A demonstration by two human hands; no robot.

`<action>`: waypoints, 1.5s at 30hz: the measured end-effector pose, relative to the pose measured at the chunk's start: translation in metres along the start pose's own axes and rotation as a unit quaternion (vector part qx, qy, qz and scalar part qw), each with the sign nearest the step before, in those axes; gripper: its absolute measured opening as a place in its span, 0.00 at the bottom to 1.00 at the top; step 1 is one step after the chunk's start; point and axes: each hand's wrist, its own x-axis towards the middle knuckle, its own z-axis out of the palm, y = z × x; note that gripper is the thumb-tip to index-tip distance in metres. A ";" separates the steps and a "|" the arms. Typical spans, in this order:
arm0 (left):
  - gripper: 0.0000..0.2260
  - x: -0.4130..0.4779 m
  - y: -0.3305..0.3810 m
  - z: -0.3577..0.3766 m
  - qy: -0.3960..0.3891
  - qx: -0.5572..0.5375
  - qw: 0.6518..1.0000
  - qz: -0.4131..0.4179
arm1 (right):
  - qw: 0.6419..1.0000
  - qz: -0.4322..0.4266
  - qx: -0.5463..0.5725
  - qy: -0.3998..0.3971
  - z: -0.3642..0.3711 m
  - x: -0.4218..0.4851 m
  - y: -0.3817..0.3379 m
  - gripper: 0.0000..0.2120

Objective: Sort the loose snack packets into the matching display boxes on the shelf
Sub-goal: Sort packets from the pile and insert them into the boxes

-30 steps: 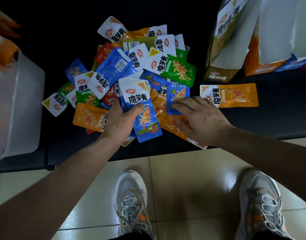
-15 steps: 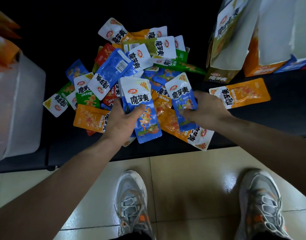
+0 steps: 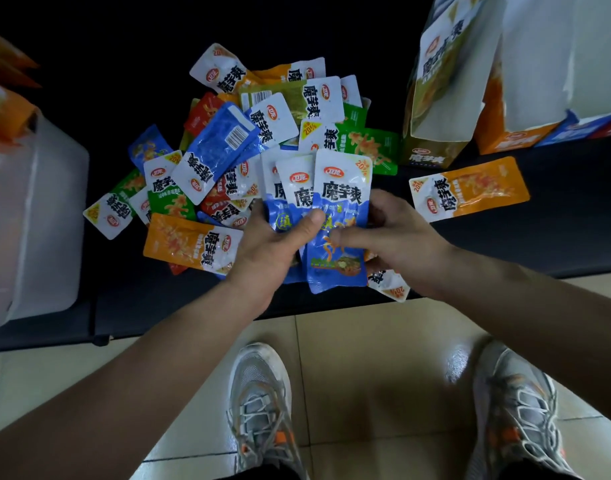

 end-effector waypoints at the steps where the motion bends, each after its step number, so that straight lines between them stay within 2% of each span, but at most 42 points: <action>1: 0.25 -0.001 0.000 0.003 -0.002 0.001 1.000 0.002 | 1.000 -0.008 0.008 -0.005 -0.002 -0.002 0.001 0.17; 3: 0.18 -0.002 0.000 0.007 -0.010 0.004 1.000 -0.005 | 1.000 -0.024 0.017 -0.006 -0.007 -0.005 0.002 0.16; 4: 0.18 -0.003 0.002 0.010 -0.008 0.005 1.000 -0.017 | 0.999 -0.028 0.018 0.002 -0.009 -0.006 0.003 0.15; 7: 0.30 -0.004 0.007 0.015 0.007 -0.066 0.995 -0.074 | 0.999 -0.009 0.044 0.025 -0.016 -0.007 0.008 0.14; 10: 0.25 -0.005 0.007 0.015 0.002 -0.076 0.994 -0.081 | 0.995 0.018 0.087 0.034 -0.023 -0.009 0.013 0.14; 13: 0.25 -0.007 0.002 0.016 -0.040 -0.071 0.994 -0.074 | 0.994 0.016 0.097 0.038 -0.030 -0.011 0.017 0.12; 17: 0.31 -0.006 -0.001 0.019 -0.082 -0.077 0.991 -0.070 | 0.995 0.003 0.090 0.031 -0.039 -0.012 0.017 0.20; 20: 0.29 -0.007 0.003 0.021 -0.103 -0.108 0.986 -0.079 | 0.993 0.014 0.114 0.033 -0.042 -0.012 0.016 0.22; 23: 0.26 -0.007 0.009 0.023 -0.099 -0.128 0.981 -0.110 | 0.989 0.032 0.136 0.051 -0.044 -0.012 0.014 0.20; 28: 0.25 -0.006 0.006 0.026 -0.089 -0.052 0.992 -0.066 | 0.986 0.024 0.156 0.062 -0.047 -0.017 0.010 0.16; 32: 0.19 -0.006 0.005 0.032 -0.047 -0.008 0.999 -0.025 | 0.989 0.011 0.139 0.054 -0.052 -0.017 0.011 0.16; 35: 0.17 -0.007 0.007 0.036 -0.043 -0.056 0.996 -0.047 | 0.990 0.002 0.124 0.068 -0.053 -0.017 0.013 0.15; 37: 0.10 -0.005 0.008 0.035 -0.035 -0.079 0.994 -0.062 | 0.987 -0.001 0.126 0.100 -0.052 -0.018 0.014 0.14; 39: 0.11 -0.004 0.009 0.034 -0.027 -0.028 0.999 -0.027 | 0.980 0.004 0.153 0.125 -0.052 -0.019 0.016 0.16; 42: 0.15 -0.005 0.008 0.035 -0.017 0.016 1.000 -0.005 | 0.972 0.007 0.207 0.112 -0.052 -0.019 0.018 0.20; 45: 0.12 -0.005 0.008 0.040 -0.021 -0.044 0.998 -0.043 | 0.974 -0.007 0.208 0.091 -0.048 -0.019 0.018 0.21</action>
